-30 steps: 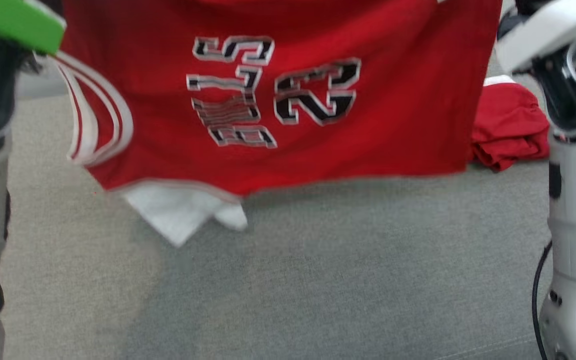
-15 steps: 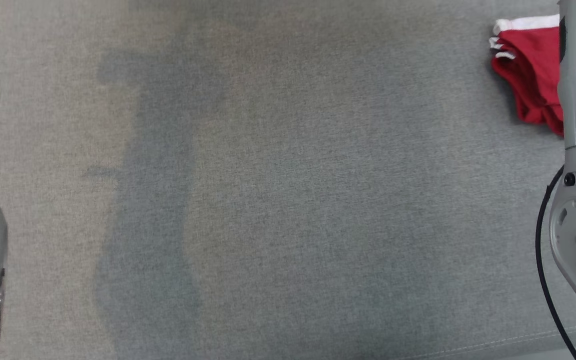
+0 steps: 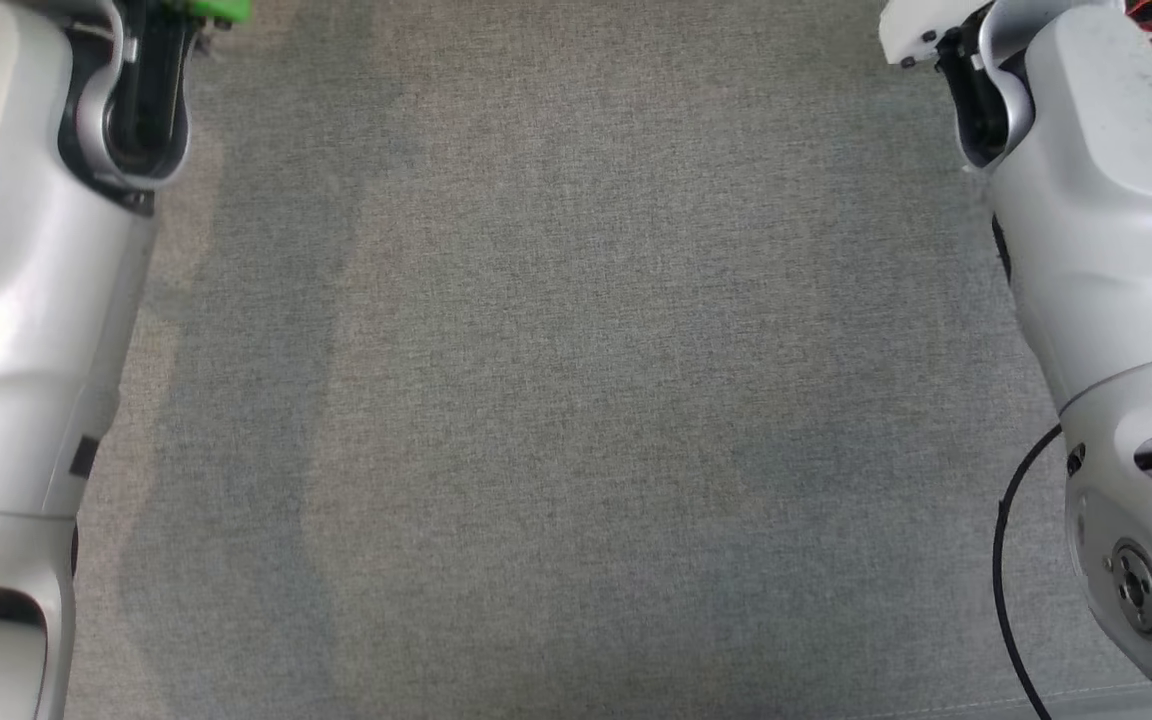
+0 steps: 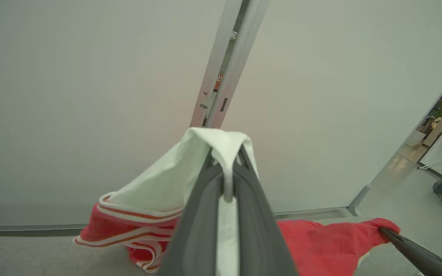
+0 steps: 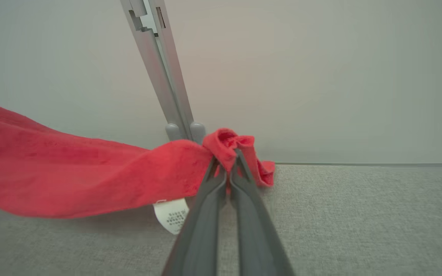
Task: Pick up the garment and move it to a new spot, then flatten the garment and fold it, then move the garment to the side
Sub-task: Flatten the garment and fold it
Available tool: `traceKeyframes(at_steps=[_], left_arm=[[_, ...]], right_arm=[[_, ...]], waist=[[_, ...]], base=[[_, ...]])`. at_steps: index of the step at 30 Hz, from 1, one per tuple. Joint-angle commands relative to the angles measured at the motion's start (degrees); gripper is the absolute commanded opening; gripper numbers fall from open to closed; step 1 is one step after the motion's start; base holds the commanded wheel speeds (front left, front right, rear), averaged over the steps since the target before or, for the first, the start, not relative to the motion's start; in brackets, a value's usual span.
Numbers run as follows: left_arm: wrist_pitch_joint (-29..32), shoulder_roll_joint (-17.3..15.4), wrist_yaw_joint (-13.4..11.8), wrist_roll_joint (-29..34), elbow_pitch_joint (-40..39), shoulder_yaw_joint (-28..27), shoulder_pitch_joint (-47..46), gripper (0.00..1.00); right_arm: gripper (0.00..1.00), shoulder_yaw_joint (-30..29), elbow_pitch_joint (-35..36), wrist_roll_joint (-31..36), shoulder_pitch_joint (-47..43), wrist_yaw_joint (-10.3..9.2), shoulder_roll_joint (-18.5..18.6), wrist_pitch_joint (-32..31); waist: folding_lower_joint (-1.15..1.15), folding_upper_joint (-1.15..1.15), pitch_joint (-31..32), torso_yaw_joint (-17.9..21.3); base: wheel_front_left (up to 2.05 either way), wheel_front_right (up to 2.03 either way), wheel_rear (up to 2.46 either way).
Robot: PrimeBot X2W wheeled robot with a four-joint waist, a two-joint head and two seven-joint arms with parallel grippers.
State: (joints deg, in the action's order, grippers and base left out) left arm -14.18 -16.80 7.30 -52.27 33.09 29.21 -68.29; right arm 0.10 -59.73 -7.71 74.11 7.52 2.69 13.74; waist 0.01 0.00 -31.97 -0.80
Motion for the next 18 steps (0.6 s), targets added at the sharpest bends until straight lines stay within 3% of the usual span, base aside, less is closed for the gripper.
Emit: traceKeyframes(at_steps=[1, 10, 18], left_arm=[[-0.51, -1.03, 0.30, -1.66, -1.73, -0.10, 2.78, 0.00], [-1.03, -6.14, 0.31, -6.70, -12.26, -5.34, 21.31, 0.00], [-1.02, -6.61, -1.72, -6.21, -22.89, -8.77, 41.13, 0.00]], right_arm=[[0.00, 1.16, 0.56, -1.55, -1.55, -0.07, 0.38, 0.58], [0.00, 5.57, 6.12, -9.20, -11.57, -0.07, 0.32, 1.44], [0.00, 7.50, 13.39, -14.69, -26.03, -0.07, 0.43, 1.44]], waist=[[-0.01, 0.00, 0.81, 0.53], [-0.01, 0.00, 7.14, 2.04], [-0.01, 0.00, 15.98, 2.22]], base=[[0.00, 0.00, 0.00], [0.00, 0.00, 0.00], [0.00, 0.00, 0.00]])
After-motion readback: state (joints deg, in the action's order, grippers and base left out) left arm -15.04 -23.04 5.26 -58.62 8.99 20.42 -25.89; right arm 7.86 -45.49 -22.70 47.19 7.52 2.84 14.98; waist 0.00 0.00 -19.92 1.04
